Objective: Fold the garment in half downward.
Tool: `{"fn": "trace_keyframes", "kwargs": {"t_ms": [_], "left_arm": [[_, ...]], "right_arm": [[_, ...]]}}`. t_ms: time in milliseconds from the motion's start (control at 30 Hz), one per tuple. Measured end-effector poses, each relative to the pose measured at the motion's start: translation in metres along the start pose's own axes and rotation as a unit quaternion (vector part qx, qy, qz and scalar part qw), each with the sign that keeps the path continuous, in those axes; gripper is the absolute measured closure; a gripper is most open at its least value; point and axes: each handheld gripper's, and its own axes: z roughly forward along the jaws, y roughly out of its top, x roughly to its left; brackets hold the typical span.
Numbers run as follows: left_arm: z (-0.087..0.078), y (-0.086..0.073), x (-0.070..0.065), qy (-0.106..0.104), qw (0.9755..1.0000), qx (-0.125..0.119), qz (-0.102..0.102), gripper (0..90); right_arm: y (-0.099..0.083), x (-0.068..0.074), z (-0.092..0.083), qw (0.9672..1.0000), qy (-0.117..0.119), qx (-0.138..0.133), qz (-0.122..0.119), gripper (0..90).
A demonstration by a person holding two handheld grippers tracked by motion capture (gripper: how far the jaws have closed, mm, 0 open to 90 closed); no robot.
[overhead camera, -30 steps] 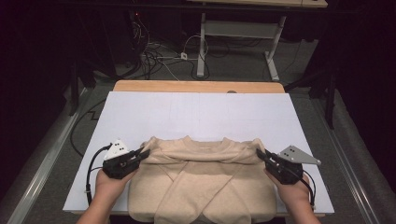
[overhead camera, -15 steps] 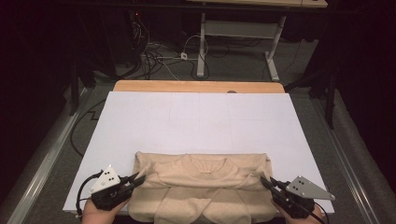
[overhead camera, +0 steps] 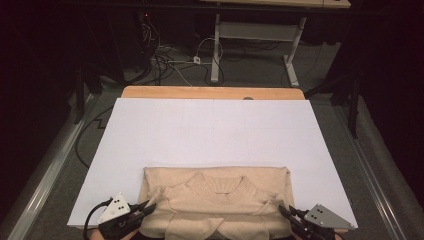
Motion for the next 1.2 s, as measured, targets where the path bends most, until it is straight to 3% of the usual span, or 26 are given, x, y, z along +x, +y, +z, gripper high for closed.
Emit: {"fn": "trace_keyframes", "kwargs": {"t_ms": [133,500,600,733,900,967,1200], "left_arm": [[0.006,-0.004,0.004,-0.007,0.9997,0.006,-0.022,77.4],[0.007,-0.005,0.002,-0.001,0.9997,0.0,-0.023,76.7],[0.007,-0.004,0.001,-0.003,0.9997,0.0,-0.025,75.1],[0.003,-0.002,0.002,-0.004,0.9997,-0.009,-0.023,61.3],[-0.003,0.0,0.006,0.007,0.9991,-0.018,-0.038,43.1],[-0.004,0.001,0.008,0.005,0.9986,-0.022,-0.048,37.8],[-0.004,0.004,0.01,0.026,0.9982,-0.018,-0.052,17.4]], "right_arm": [[-0.005,-0.001,0.005,0.9999,0.004,0.008,0.006,82.4],[-0.007,-0.004,0.006,0.9999,0.016,0.001,0.005,81.4],[-0.006,-0.005,0.005,0.9998,0.02,0.003,0.009,76.5],[-0.004,-0.008,0.003,0.9995,0.024,0.002,0.02,65.0],[-0.002,-0.012,0.0,0.999,0.03,-0.009,0.031,49.5],[-0.001,-0.013,-0.002,0.9989,0.028,-0.018,0.035,42.7],[0.001,-0.017,-0.006,0.998,0.01,-0.041,0.046,19.6]]}}
